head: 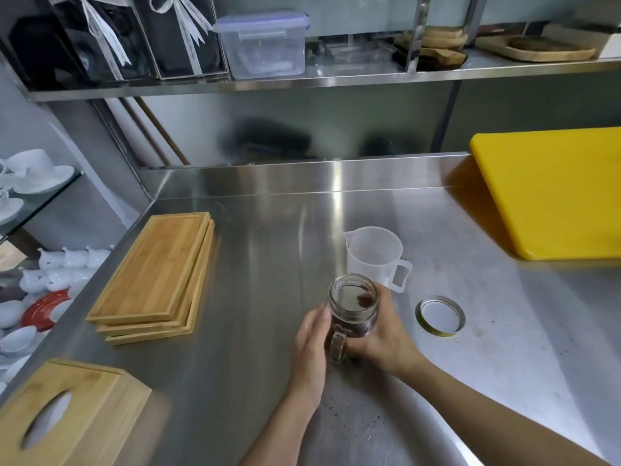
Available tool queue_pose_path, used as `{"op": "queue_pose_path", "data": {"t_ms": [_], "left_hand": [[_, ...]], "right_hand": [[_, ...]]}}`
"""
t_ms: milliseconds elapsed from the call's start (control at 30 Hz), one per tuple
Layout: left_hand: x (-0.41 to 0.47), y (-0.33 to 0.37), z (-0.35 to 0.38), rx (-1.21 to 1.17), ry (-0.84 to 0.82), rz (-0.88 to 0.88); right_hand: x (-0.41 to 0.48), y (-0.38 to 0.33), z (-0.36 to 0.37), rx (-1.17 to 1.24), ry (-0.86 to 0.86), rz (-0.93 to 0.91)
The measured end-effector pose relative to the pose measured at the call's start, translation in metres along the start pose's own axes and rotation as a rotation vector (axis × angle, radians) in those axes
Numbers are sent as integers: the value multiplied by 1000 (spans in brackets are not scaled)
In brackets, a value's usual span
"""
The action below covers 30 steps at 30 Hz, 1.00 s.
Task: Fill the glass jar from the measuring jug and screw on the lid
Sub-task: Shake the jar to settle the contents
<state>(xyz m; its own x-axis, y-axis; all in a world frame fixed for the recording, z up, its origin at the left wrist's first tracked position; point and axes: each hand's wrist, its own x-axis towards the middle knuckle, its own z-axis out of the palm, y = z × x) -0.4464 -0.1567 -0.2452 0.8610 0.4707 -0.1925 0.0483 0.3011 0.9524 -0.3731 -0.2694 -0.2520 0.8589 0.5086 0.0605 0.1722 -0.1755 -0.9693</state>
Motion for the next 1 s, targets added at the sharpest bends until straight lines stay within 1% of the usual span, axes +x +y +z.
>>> {"op": "queue_pose_path", "data": {"t_ms": [100, 233, 300, 400, 433, 467, 533, 567, 600, 633, 667, 733, 767, 800, 833, 867, 933, 967, 1000], "left_hand": [[15, 17, -20, 59, 104, 0], [34, 50, -42, 138, 193, 90], [41, 65, -49, 94, 311, 138], [42, 71, -43, -9, 556, 211], [40, 70, -35, -9, 559, 191], [35, 66, -26, 12, 449, 148], [22, 54, -5, 31, -11, -26], [17, 48, 0, 61, -172, -77], [16, 47, -1, 100, -235, -86], [20, 49, -5, 135, -181, -56], [28, 52, -13, 152, -41, -9], [41, 63, -30, 80, 297, 75], [44, 65, -37, 7, 424, 130], [44, 66, -37, -28, 490, 176], [40, 64, -30, -10, 482, 203], [34, 59, -19, 33, 359, 200], [23, 42, 2, 99, -51, 83], [20, 33, 5, 125, -165, 36], [17, 30, 7, 140, -211, -2]], "right_hand": [[-2, -7, -5, 39, -47, 9], [0, -23, -10, 103, -54, -10], [2, -29, -10, 139, -51, -9], [3, -36, -7, 199, -55, 8], [3, -38, -4, 211, -60, 3], [3, -39, -1, 218, -62, -1], [3, -39, 2, 241, -57, -9], [2, -40, 2, 260, -52, -8], [1, -40, 0, 280, -43, -4], [0, -40, -2, 297, -33, -4], [-2, -40, -5, 304, -22, -5], [-4, -39, -10, 311, -2, -5], [-4, -38, -12, 312, 7, -6], [-4, -37, -12, 305, 12, -10], [-4, -38, -11, 293, 11, -18], [-4, -37, -9, 274, 10, -31], [-4, -36, -7, 257, 0, -51], [-4, -37, -6, 261, -6, -62], [-5, -38, -5, 259, -9, -72]]}}
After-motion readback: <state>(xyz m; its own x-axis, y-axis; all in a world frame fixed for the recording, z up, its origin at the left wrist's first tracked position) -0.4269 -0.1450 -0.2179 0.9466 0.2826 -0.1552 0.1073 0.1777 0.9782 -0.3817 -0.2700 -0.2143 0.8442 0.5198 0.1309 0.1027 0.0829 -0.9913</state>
